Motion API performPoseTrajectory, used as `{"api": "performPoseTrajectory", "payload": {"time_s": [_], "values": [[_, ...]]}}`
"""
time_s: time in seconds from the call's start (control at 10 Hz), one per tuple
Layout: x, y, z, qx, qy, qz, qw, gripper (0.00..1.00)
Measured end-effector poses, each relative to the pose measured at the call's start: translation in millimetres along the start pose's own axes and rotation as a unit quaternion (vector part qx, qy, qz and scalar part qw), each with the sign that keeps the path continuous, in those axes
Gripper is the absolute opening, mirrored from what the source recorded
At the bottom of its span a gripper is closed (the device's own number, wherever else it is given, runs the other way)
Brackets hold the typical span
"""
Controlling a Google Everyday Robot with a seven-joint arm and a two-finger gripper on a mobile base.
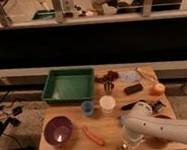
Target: Place fork in purple bowl
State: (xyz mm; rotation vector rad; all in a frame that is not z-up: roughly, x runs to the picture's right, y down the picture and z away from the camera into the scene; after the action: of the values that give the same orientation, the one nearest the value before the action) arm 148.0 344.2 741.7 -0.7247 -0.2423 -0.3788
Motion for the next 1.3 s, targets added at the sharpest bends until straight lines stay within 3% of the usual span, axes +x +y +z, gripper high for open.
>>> {"api": "performPoseTrajectory", "payload": {"time_s": [0.2,1.3], "values": [[1.7,-1.0,2.4,0.001,0.003,-0.001,1.0,0.03],[5.8,-0.1,-2.9,0.01,0.005,0.004,0.9999,0.02]]}}
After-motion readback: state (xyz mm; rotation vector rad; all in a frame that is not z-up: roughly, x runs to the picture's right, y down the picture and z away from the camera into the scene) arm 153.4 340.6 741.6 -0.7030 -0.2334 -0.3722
